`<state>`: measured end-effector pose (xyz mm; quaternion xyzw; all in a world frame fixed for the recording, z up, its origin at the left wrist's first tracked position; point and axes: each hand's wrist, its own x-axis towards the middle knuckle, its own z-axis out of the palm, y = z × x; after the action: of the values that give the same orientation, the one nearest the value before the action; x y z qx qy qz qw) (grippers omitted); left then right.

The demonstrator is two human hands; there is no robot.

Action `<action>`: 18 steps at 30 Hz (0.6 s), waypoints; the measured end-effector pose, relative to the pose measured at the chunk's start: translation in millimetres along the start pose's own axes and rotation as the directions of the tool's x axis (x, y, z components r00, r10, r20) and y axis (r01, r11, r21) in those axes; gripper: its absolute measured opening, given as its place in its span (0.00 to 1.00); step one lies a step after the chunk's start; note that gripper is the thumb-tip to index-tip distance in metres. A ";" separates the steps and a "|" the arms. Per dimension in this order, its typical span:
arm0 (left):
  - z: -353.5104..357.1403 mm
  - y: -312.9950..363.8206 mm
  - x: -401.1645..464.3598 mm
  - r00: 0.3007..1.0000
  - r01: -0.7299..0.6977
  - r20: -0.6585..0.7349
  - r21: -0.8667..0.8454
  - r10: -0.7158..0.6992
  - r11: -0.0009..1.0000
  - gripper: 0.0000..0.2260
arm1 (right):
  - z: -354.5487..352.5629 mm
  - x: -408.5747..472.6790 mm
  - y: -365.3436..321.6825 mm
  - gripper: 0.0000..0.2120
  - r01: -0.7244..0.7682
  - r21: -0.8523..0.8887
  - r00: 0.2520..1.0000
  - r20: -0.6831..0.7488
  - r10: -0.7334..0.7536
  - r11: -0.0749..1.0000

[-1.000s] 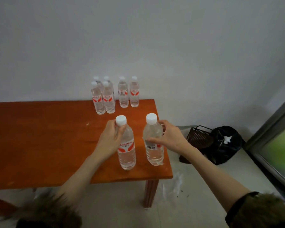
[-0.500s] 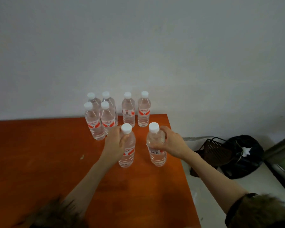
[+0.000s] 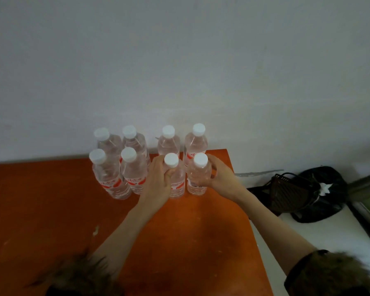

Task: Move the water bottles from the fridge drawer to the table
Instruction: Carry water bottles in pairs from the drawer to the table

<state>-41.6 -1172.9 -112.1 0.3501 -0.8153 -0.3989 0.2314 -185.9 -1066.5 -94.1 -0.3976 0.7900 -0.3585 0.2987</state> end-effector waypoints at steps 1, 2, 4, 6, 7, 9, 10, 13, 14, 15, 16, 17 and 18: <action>1.5 0.8 2.6 1.000 -0.002 -0.008 0.003 0.002 1.000 0.14 | -0.8 3.6 2.0 0.27 0.010 -0.006 1.000 0.001 -0.010 1.000; 2.9 1.3 4.6 1.000 -0.007 -0.017 0.013 0.007 1.000 0.14 | -1.4 6.7 3.5 0.27 0.016 -0.011 1.000 0.004 -0.016 1.000; 4.7 2.1 7.6 0.999 -0.022 -0.030 0.039 0.023 0.999 0.14 | -0.6 11.4 8.4 0.32 -0.005 -0.025 1.000 0.014 0.005 1.000; 5.5 3.0 10.4 0.999 -0.026 -0.030 0.050 0.027 0.998 0.15 | -1.2 13.9 10.8 0.34 0.006 -0.010 1.000 0.023 -0.005 1.000; 5.9 3.3 11.6 0.999 -0.021 -0.033 0.051 0.023 0.998 0.15 | -2.4 14.6 9.8 0.33 0.010 0.010 1.000 0.028 -0.010 1.000; 6.8 4.3 13.1 0.999 -0.019 -0.050 0.063 0.022 0.998 0.16 | -3.4 16.3 8.6 0.30 0.026 0.042 0.999 0.033 -0.027 0.999; 7.3 4.7 13.4 0.998 -0.022 -0.061 0.073 0.026 0.997 0.16 | -3.4 17.3 8.3 0.30 0.029 0.059 0.999 0.037 -0.031 0.998; 8.2 4.1 12.8 0.995 -0.014 -0.095 0.078 0.021 0.997 0.16 | 0.6 18.7 11.5 0.32 0.010 0.087 1.000 0.028 -0.013 0.996; 8.5 3.4 12.9 0.995 -0.006 -0.101 0.071 0.013 0.997 0.16 | 1.9 18.1 11.7 0.33 0.007 0.096 1.000 0.025 -0.010 0.995; 8.8 3.0 12.9 0.995 0.003 -0.103 0.062 0.003 0.998 0.16 | 2.6 16.9 11.7 0.33 0.003 0.109 1.000 0.019 -0.005 0.994; 8.9 2.7 12.4 0.995 0.011 -0.101 0.055 -0.005 0.998 0.16 | 2.9 15.9 11.8 0.33 -0.001 0.125 1.000 0.006 0.000 0.992; 8.9 2.4 11.6 0.995 0.016 -0.098 0.051 -0.011 0.999 0.17 | 3.4 14.9 12.5 0.33 -0.011 0.146 1.000 -0.010 0.013 0.989; 8.7 2.4 9.8 0.995 0.018 -0.095 0.046 -0.013 0.999 0.17 | 3.8 13.7 13.1 0.33 -0.023 0.166 0.999 -0.031 0.029 0.986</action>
<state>-54.7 -1175.0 -114.2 0.3802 -0.8099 -0.3645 0.2584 -195.3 -1073.7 -109.3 -0.3550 0.7675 -0.4255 0.3222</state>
